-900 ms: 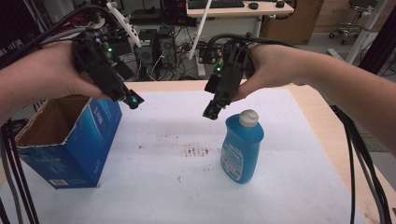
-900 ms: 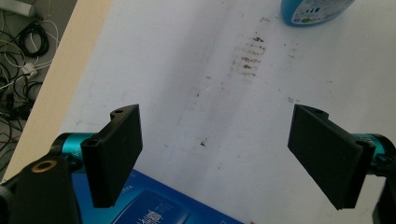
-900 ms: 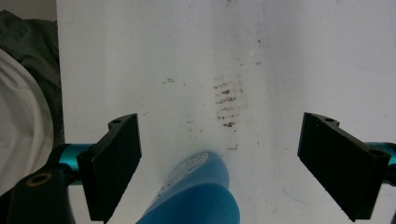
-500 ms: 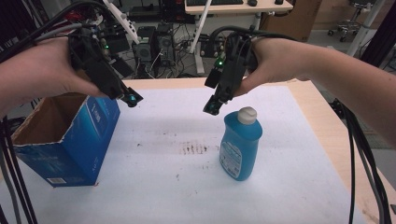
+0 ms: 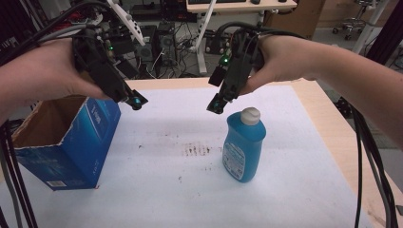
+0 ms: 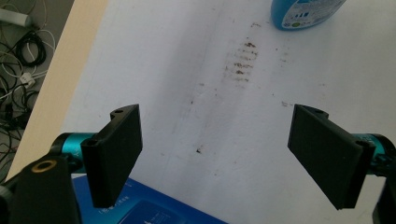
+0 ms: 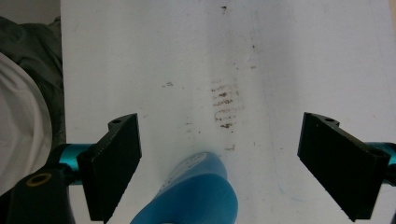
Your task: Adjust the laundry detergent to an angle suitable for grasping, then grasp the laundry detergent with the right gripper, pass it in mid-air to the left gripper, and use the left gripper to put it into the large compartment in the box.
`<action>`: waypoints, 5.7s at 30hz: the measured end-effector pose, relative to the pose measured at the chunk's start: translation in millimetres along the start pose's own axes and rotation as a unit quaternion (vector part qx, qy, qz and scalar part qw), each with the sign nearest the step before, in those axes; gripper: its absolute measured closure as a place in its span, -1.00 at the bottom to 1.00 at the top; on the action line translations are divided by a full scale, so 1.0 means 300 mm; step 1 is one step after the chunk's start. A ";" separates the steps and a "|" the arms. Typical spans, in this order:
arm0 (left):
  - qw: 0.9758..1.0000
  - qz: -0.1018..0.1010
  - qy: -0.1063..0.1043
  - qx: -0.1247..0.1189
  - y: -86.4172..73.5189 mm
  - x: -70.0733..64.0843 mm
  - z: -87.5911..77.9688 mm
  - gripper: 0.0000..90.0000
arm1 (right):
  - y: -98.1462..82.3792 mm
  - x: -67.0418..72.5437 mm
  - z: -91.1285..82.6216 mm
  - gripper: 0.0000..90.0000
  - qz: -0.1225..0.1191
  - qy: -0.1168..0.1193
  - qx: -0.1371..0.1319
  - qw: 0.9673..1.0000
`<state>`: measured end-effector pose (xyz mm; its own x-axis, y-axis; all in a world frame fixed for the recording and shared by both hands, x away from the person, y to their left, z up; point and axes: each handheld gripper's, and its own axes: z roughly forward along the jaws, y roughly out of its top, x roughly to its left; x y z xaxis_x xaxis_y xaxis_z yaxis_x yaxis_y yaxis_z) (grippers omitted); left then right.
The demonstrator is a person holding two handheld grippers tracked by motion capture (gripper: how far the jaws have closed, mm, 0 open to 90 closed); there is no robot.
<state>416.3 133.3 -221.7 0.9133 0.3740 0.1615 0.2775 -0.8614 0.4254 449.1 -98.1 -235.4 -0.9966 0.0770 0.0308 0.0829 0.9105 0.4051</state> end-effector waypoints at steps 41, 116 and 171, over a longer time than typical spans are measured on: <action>1.000 0.023 -0.005 -0.004 0.010 -0.025 0.003 -0.60 | -0.304 0.108 -0.208 -0.72 0.097 -0.081 -0.142 0.982; 0.999 0.020 -0.005 -0.025 -0.018 -0.011 0.002 -0.60 | -0.443 0.251 0.252 -0.71 0.222 -0.153 -0.176 0.947; 0.999 0.028 -0.007 -0.029 -0.008 -0.013 -0.014 -0.60 | -0.476 0.227 0.203 0.05 0.203 -0.181 -0.211 0.939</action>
<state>410.9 135.3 -219.7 0.9310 0.3204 0.1751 0.2081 -0.8597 0.4665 369.5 -198.1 -346.8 -0.8106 0.5852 -0.0217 0.3700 0.5406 0.7556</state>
